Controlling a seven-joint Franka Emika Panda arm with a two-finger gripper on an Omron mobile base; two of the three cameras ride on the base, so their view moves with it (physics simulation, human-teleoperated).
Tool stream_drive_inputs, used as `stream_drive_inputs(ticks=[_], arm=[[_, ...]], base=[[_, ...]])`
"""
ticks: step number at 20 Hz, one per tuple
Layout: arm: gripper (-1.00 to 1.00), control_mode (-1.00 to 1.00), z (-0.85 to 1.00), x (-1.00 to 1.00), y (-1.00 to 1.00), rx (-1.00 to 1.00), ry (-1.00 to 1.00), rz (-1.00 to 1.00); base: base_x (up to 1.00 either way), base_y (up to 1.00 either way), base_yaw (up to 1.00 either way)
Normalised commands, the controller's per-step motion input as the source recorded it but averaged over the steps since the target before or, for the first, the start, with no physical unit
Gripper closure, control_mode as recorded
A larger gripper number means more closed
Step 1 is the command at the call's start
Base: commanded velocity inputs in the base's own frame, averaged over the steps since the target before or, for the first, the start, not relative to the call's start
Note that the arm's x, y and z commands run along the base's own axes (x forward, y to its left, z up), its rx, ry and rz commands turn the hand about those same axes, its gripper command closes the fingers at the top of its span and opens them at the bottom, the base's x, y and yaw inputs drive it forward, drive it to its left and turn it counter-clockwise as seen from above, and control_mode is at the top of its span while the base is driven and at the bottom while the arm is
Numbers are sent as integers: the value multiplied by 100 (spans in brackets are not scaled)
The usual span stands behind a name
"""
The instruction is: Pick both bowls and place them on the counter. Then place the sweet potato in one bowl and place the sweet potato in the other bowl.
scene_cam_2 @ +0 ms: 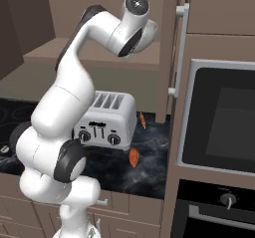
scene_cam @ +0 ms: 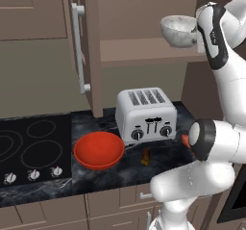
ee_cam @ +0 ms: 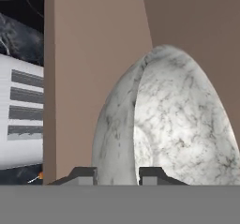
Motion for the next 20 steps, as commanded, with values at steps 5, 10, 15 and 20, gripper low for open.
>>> stream_drive_inputs(ticks=[5,10,15,20], arm=[[100,-100,-1,-60,10,14,0,9],[100,-100,-5,-62,13,10,1,15],[100,-100,-9,-59,18,3,5,14],[100,-100,-8,-57,27,0,10,10]], base=[[0,0,0],[0,0,0],[0,0,0],[0,0,0]])
